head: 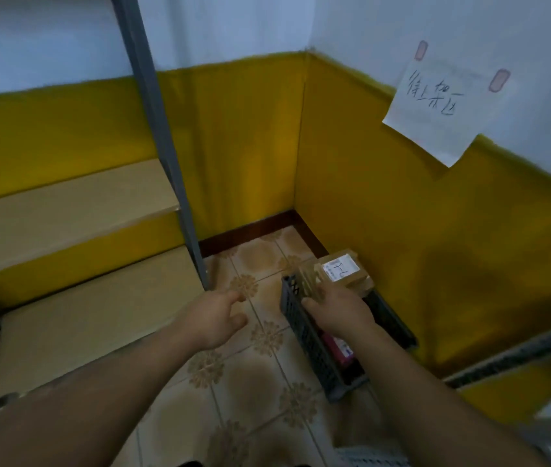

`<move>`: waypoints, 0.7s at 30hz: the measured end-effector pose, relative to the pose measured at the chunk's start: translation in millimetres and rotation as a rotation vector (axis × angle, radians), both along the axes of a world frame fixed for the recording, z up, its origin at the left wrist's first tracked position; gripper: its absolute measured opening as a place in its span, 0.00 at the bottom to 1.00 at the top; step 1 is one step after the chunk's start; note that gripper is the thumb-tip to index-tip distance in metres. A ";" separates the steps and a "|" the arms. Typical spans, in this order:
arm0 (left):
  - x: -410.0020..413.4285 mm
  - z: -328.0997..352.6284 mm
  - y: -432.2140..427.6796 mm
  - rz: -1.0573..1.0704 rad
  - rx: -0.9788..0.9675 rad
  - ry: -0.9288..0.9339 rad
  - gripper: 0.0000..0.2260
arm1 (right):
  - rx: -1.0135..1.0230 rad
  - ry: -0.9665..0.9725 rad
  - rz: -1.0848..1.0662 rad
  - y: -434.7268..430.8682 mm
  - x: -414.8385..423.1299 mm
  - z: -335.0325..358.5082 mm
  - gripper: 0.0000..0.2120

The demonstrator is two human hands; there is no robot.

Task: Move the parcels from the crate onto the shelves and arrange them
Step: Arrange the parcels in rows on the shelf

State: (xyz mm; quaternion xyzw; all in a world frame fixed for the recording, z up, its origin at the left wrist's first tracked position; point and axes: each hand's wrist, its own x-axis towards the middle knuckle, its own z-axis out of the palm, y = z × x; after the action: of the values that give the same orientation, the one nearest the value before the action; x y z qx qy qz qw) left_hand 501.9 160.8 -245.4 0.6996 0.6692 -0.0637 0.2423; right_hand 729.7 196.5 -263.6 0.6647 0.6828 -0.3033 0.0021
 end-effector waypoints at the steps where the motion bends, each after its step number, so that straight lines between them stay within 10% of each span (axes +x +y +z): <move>1: -1.3 -4.9 19.5 -0.030 -0.009 0.006 0.22 | 0.002 0.017 -0.034 11.4 0.7 -3.2 0.24; 13: 15.0 -64.1 256.5 -0.565 -0.165 0.038 0.04 | -0.136 -0.084 -0.447 132.1 13.3 -66.9 0.27; 21: 86.4 -101.2 347.2 -0.816 -0.203 0.077 0.17 | -0.194 -0.162 -0.578 161.6 55.1 -96.6 0.24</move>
State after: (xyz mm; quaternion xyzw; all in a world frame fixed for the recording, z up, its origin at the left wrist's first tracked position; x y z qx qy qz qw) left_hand 588.2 508.0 -346.6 0.8768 0.3361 -0.2462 0.2399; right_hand 784.8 358.1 -360.1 0.8499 0.4312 -0.3010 0.0334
